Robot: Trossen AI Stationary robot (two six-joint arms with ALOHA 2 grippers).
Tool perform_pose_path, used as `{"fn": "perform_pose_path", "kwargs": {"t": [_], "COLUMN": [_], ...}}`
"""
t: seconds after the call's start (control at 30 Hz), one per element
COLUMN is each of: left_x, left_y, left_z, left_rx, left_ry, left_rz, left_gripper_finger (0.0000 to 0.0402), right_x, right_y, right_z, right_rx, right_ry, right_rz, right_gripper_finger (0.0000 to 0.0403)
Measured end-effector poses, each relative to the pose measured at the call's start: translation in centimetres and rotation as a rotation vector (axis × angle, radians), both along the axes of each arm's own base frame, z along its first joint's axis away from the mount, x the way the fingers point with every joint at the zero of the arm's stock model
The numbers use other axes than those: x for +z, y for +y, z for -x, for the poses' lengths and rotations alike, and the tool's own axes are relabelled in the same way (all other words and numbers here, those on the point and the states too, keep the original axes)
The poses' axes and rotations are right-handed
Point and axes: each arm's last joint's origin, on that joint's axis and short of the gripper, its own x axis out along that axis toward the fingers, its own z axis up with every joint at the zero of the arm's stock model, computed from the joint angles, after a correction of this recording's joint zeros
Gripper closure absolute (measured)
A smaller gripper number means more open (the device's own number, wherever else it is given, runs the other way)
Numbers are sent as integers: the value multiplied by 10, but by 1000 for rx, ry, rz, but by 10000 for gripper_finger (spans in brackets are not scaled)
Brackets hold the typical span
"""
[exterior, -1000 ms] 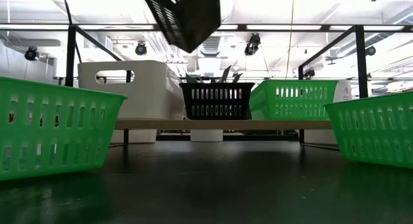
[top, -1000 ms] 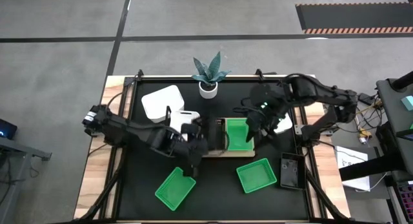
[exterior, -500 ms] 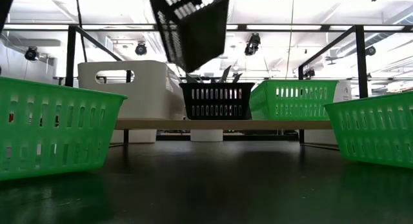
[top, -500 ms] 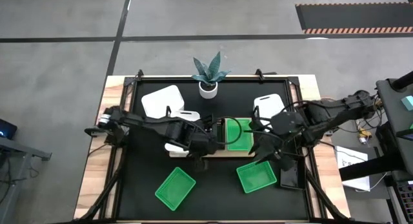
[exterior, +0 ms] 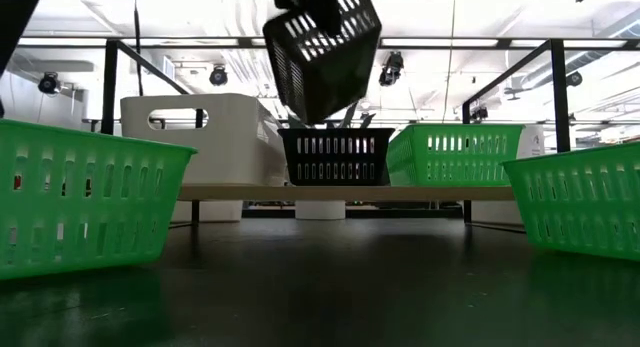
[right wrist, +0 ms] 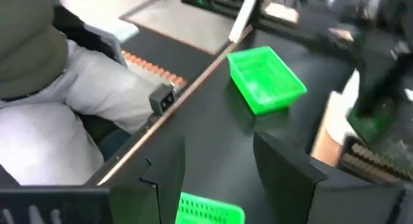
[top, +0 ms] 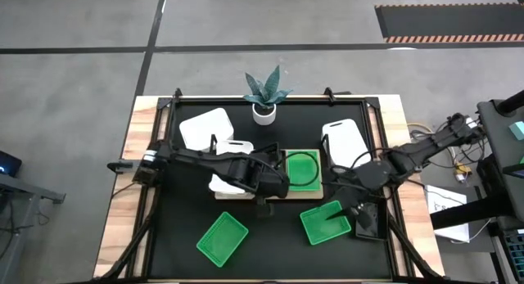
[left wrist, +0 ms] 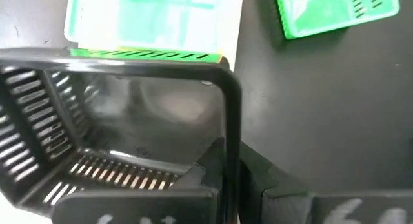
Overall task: Stack baskets on shelf by color
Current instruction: Stack the left black bin on top of the other black bin on the shelf
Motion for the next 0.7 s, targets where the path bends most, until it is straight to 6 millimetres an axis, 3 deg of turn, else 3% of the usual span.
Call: {"fn": "perform_pose_path", "kwargs": {"t": [0.23,0.7], "left_x": [-21,-34], "left_y": [2,6], "left_z": [-12,-20], "left_rx": [-6,8], "left_ry": [51,49], "left_rz": [-21,-21], "left_gripper_finger": [401,401], "right_x": [-16,-15], "right_y": [2,1], "right_z": [3,4], "right_rx": [-12,-12], "right_ry": [-44,-52], "right_rz": [16,16], "right_gripper_finger": [229,230]}}
